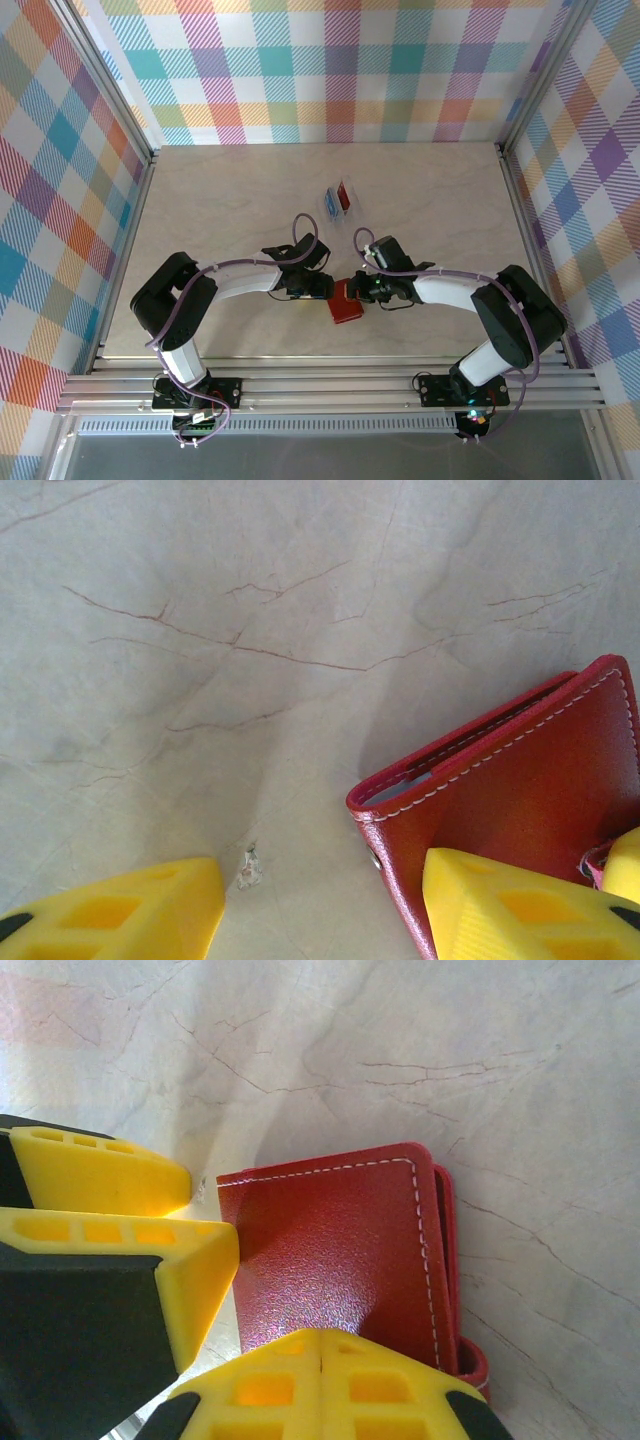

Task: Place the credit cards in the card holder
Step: Close the button on the card holder.

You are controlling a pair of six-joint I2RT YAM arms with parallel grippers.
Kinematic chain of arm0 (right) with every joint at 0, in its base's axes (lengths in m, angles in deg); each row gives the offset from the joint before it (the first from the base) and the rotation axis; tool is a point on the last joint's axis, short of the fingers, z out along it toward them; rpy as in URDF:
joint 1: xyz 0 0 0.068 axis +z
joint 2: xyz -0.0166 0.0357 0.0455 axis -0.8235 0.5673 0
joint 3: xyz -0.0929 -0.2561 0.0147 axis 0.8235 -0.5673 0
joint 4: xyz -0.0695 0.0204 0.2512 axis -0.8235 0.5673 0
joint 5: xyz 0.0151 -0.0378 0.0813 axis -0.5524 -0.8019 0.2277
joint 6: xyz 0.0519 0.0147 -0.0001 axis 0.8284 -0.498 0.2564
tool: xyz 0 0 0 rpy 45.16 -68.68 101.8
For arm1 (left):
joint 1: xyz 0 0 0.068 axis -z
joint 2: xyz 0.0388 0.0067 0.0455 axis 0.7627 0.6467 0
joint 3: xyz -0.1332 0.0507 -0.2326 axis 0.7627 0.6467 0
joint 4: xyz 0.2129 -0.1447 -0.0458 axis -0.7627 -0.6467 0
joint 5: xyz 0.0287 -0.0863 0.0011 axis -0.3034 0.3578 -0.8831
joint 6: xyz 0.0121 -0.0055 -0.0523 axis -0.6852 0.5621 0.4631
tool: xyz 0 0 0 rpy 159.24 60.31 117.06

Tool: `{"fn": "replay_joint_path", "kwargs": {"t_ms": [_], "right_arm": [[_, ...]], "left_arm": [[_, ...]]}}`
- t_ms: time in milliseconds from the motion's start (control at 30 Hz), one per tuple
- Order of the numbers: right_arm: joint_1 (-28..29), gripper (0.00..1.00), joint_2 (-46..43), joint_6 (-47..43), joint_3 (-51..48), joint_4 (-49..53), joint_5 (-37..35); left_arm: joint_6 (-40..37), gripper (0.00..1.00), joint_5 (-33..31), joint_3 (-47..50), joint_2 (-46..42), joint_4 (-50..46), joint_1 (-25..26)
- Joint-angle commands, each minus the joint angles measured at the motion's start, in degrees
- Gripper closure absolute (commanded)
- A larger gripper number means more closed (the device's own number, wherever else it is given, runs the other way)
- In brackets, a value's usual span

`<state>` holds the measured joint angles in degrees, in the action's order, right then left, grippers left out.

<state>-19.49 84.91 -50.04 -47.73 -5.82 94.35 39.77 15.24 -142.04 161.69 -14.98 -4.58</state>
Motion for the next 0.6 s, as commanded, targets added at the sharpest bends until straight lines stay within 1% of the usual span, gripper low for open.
{"fn": "replay_joint_path", "kwargs": {"t_ms": [0,100,400,567], "right_arm": [[-0.3,1.0,2.0,-1.0,-2.7,2.7,-3.4],[-0.3,1.0,2.9,-0.8,-3.4,2.3,-3.7],[0.9,1.0,5.0,-0.3,-4.6,4.2,-8.8],[1.2,1.0,2.5,0.7,-5.7,6.7,-11.3]], "left_arm": [[-0.1,0.43,2.2,2.1,5.1,4.4,1.2],[-0.1,0.42,2.1,2.0,5.1,4.2,1.2],[-0.1,0.42,1.8,1.9,5.0,3.9,1.2],[-0.2,0.43,1.6,1.9,4.9,3.8,1.1]]}}
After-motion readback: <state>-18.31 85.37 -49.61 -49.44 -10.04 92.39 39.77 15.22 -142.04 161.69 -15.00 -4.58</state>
